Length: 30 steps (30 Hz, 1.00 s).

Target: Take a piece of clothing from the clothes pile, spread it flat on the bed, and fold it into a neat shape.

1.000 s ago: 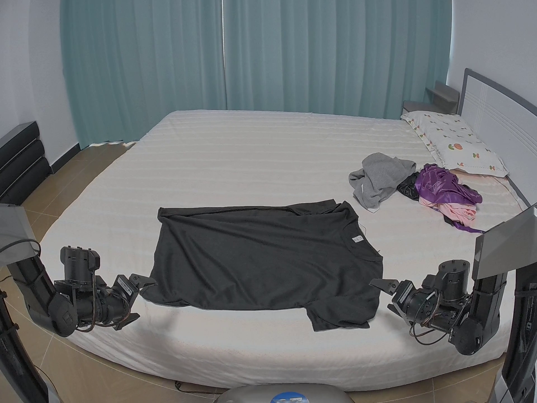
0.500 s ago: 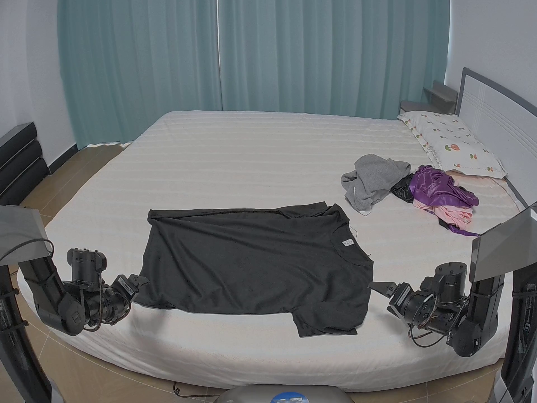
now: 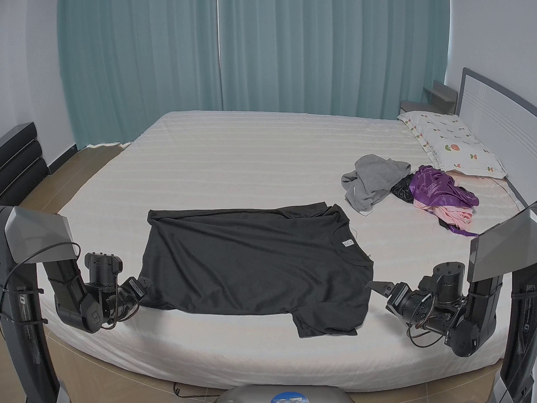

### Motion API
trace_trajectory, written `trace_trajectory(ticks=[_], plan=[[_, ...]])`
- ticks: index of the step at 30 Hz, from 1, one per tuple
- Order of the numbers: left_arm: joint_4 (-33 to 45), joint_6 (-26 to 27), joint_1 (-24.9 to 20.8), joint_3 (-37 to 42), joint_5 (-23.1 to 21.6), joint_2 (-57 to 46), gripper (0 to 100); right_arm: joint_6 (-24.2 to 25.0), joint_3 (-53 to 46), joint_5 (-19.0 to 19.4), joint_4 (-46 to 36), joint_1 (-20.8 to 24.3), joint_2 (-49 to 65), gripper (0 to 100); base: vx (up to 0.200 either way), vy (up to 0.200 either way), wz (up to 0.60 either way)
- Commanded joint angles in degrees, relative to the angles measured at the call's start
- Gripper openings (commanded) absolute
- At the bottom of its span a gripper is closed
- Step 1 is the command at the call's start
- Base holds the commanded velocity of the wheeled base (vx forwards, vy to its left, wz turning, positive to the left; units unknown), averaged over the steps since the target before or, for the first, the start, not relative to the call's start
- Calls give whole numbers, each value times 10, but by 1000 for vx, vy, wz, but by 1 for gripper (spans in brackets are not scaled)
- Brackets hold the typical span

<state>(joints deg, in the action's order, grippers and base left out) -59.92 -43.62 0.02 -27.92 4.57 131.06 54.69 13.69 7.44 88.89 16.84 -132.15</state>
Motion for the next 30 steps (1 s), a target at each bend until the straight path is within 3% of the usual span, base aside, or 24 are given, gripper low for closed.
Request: trace_trajectory(ticks=[1,4,5,9,16,21,30], plan=[[0,1,0,-20,4,29,100,-9,13,-3,-19,6,0,100,0,0,0],[0,0,0,-29,4,29,100,-17,44,-34,-66,7,1,100,0,0,0],[1,-2,0,-29,4,28,0,-19,54,-45,-80,10,2,100,0,0,0],[0,-2,4,-20,1,26,0,-27,81,-66,-115,21,1,100,0,0,0],[-2,-20,16,32,-3,-16,0,-43,174,-53,-236,31,-22,100,0,0,0],[-3,-23,33,42,-8,-44,0,-97,242,-54,-337,29,-42,100,0,0,0],[-2,-23,45,44,-9,-52,0,-136,270,-58,-370,26,-54,100,0,0,0]])
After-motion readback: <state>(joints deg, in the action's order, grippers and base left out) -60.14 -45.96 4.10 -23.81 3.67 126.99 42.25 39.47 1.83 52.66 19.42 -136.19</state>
